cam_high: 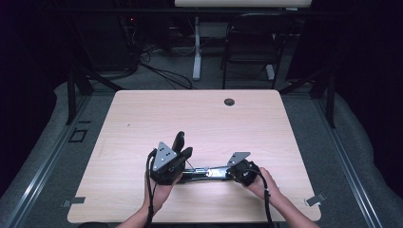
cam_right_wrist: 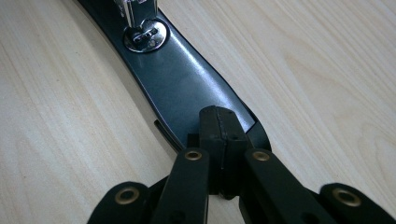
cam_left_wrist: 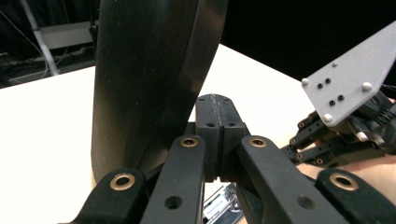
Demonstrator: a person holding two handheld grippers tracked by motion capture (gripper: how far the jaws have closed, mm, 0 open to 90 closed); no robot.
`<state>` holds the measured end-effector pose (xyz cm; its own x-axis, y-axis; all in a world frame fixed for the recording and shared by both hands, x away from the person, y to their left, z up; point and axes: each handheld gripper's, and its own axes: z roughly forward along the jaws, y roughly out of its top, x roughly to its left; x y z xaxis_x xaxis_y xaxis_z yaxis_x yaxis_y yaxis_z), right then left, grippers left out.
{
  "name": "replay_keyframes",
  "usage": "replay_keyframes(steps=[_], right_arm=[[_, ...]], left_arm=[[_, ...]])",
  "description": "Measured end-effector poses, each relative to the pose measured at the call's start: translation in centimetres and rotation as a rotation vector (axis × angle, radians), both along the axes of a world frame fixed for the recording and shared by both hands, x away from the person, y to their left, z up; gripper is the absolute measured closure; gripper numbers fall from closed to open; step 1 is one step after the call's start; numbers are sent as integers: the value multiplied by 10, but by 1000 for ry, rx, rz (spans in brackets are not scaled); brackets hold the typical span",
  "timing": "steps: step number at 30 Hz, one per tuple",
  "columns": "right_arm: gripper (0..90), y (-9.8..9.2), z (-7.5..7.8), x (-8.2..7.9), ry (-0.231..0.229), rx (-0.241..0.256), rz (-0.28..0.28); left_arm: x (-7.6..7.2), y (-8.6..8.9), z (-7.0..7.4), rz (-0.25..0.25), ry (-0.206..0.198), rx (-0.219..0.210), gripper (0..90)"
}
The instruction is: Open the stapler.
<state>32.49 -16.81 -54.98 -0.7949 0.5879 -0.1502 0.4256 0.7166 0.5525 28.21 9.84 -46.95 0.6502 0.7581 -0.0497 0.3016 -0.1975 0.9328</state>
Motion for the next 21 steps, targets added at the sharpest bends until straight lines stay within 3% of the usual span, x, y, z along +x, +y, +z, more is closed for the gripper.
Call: replay_keyframes(steps=[8,14,21], right_arm=[[900,2,0,-1,-8,-9,-4],[900,-1,0,3,26,28,-25],[900,0,0,3,23,18,-19]], left_arm=[[-1,2,0,1,-20,25,900],[-2,8,2,4,-25,39,900],[-2,14,3,0,-26,63,900]])
